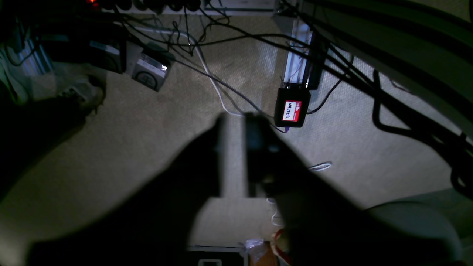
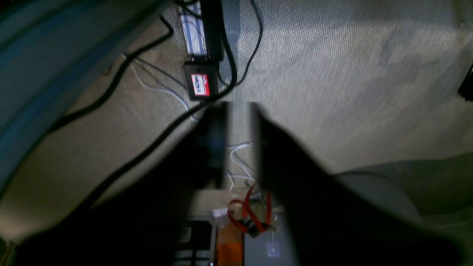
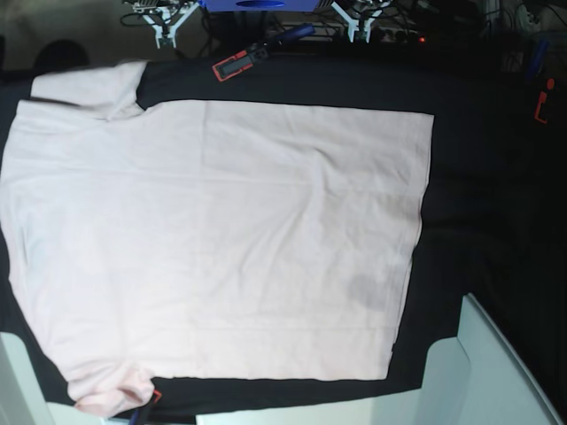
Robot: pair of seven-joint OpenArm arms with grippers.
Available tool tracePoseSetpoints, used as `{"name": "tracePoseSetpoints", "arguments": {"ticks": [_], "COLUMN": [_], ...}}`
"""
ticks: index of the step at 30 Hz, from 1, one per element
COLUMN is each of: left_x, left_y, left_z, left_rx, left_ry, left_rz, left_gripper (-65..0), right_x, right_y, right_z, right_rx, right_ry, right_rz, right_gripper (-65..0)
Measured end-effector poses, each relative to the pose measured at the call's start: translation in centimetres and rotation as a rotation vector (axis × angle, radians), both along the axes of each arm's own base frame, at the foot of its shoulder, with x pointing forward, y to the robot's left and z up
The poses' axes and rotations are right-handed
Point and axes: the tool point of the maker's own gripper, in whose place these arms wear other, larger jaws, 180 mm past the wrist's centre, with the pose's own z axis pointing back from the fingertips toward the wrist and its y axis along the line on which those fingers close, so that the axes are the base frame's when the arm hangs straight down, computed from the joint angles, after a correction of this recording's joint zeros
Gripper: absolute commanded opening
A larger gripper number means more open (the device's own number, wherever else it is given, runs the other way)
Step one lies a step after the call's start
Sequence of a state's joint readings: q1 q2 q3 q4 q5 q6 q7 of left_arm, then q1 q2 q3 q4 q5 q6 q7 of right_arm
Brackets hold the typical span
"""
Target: Fold the T-shirt properly
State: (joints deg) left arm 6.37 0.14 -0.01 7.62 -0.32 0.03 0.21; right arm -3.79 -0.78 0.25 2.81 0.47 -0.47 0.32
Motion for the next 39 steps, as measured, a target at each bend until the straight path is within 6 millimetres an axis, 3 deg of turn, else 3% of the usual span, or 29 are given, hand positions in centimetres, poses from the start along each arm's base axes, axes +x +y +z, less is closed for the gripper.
{"name": "tracePoseSetpoints", "arguments": {"ticks": [2, 4, 9, 10, 12, 15, 16, 17, 19, 25, 27, 29, 32, 34, 36, 38, 39], "left_x": [0.0, 0.0, 0.0, 0.0, 0.0, -0.2, -0.3, -0.5, -0.8, -0.8, -0.8, -0.8, -0.9, -0.9, -0.9, -0.9, -0.9], "left_y": [0.0, 0.0, 0.0, 0.0, 0.0, 0.0, 0.0, 0.0, 0.0, 0.0, 0.0, 0.0, 0.0, 0.0, 0.0, 0.0, 0.0], "left_z": [0.0, 0.0, 0.0, 0.0, 0.0, 0.0, 0.0, 0.0, 0.0, 0.0, 0.0, 0.0, 0.0, 0.0, 0.0, 0.0, 0.0], "left_rx": [0.000, 0.000, 0.000, 0.000, 0.000, 0.000, 0.000, 0.000, 0.000, 0.000, 0.000, 0.000, 0.000, 0.000, 0.000, 0.000, 0.000], "left_ry": [-0.001, 0.000, 0.000, 0.000, 0.000, 0.002, 0.002, 0.004, 0.009, 0.011, 0.011, 0.012, 0.013, 0.013, 0.013, 0.013, 0.013], "left_rz": [0.000, 0.000, 0.000, 0.000, 0.000, 0.002, -0.001, 0.003, -0.001, 0.000, 0.000, 0.000, 0.000, 0.000, 0.000, 0.000, 0.000], "left_gripper": [-35.3, -32.2, -32.4, -32.6, -35.9, -53.9, -61.6, -65.0, -65.0, -64.2, -56.4, -44.0, -32.8, -32.4, -32.6, -35.3, -39.8], "right_x": [0.1, 0.0, -0.2, -0.2, -0.2, -0.2, -0.2, -0.2, -0.2, -0.2, -0.2, -0.2, -0.2, -0.2, -0.2, -0.2, -0.2], "right_y": [-0.1, -0.2, -0.2, -0.2, -0.2, -0.2, -0.2, -0.2, -0.2, -0.2, -0.2, -0.2, -0.2, -0.2, -0.2, -0.2, -0.2], "right_z": [0.0, 0.0, 0.0, 0.0, 0.0, 0.0, 0.0, 0.0, 0.0, 0.0, 0.0, 0.0, 0.0, 0.0, 0.0, 0.0, 0.0], "right_rx": [-0.002, -0.002, -0.002, -0.003, -0.002, -0.002, -0.003, -0.002, -0.003, -0.002, -0.003, -0.003, -0.003, -0.003, -0.002, -0.003, -0.002], "right_ry": [-0.003, 0.000, 0.003, 0.002, 0.002, 0.003, 0.003, 0.002, 0.002, 0.002, 0.002, 0.002, 0.002, 0.002, 0.002, 0.003, 0.003], "right_rz": [0.000, 0.000, -0.001, -0.001, -0.001, -0.001, -0.001, -0.001, 0.000, -0.001, -0.001, -0.001, 0.000, 0.000, 0.000, -0.001, -0.001], "right_gripper": [-29.3, -20.6, -19.9, -21.5, -33.1, -59.6, -65.0, -65.0, -59.9, -58.8, -58.8, -56.3, -40.5, -28.1, -21.8, -26.3, -33.2]}}
